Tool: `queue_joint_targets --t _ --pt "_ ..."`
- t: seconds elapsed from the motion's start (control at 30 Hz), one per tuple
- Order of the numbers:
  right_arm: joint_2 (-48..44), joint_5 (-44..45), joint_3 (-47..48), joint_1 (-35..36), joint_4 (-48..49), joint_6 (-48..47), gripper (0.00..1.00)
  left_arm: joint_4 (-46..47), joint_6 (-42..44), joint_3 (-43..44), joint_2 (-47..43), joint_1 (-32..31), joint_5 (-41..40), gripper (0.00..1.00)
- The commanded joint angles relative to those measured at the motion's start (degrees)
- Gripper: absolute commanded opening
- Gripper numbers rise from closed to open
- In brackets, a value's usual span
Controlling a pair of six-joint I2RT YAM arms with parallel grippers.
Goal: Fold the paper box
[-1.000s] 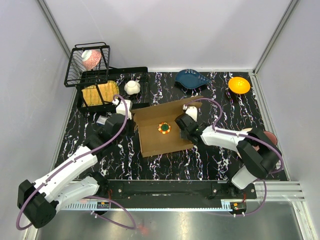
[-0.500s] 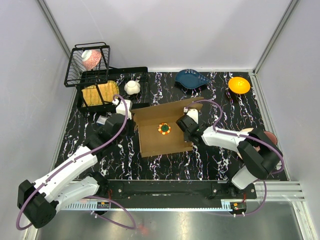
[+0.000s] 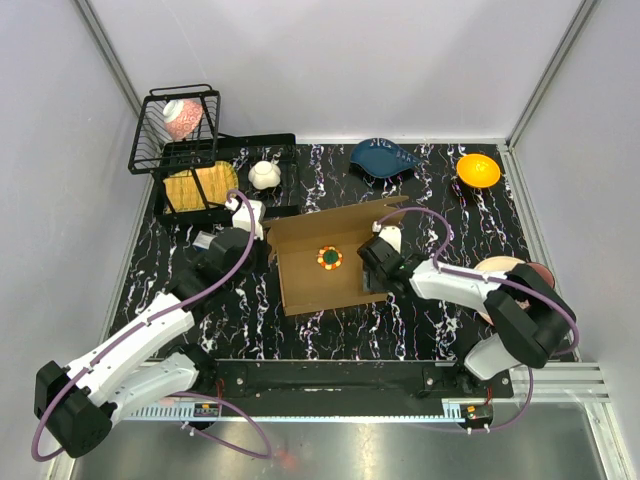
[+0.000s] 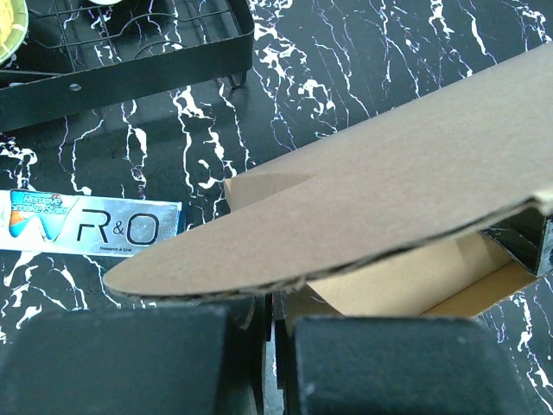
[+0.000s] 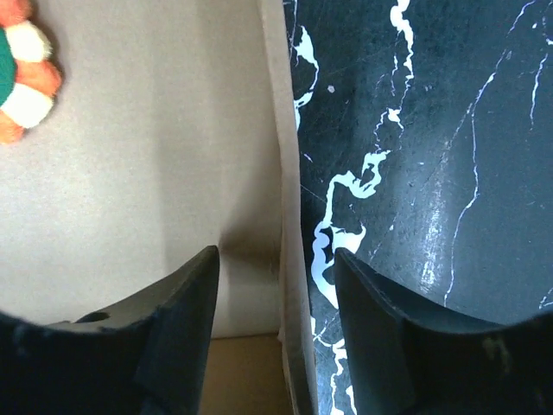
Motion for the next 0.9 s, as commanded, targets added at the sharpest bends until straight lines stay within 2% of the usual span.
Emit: queue_joint_targets --t 0.0,0.07,0.1,0.17,0.2,0.43,0.53,0.63,0.7,0.77,0.87 --pt "-6.1 -0.1 0.6 0.4 0.3 0.9 0.67 -1.5 0.6 0.2 -0.6 -0.5 2.4 0.01" --pt "-8.3 0.3 0.8 0.4 0.3 0.1 0.73 -1.5 1.0 0.1 -0.8 -0.5 2.4 0.01" --pt "-10.6 0.3 0.8 0.4 0.3 -0.2 0.86 -1.4 1.2 0.1 -0.9 -0.5 2.4 0.01" --pt "-13.1 0.9 1.0 0.4 0.3 -1.3 0.97 -1.4 1.4 0.1 -0.9 -0.5 2.3 0.01" --pt "-15.4 0.9 1.0 0.4 0.3 -1.8 1.00 -1.4 1.5 0.2 -0.8 -0.5 2.3 0.01" --pt "-24.6 2.5 0.9 0.4 -2.0 -7.2 1.00 -2.0 2.3 0.8 -0.6 -0.5 2.8 0.01" --pt "-28.7 8.1 -0.8 0.4 -1.2 -11.6 1.00 -2.0 2.4 0.8 -0.6 -0.5 3.1 0.01" --pt "-32.3 14.5 -4.1 0.3 6.0 -18.2 1.00 -2.1 3.0 0.6 -0.6 -0.5 3.1 0.01" --pt "-35.5 16.8 -8.8 0.1 17.1 -21.5 1.00 -2.0 3.2 0.6 -0.6 -0.5 3.0 0.01" --pt "-38.7 14.8 -14.7 -1.7 28.9 -24.7 0.99 -1.9 3.2 0.6 -0.6 -0.5 3.1 0.01" --pt "-38.9 7.0 -18.2 -5.6 35.9 -26.0 0.98 -1.9 3.4 0.8 -0.5 -0.5 3.5 0.01"
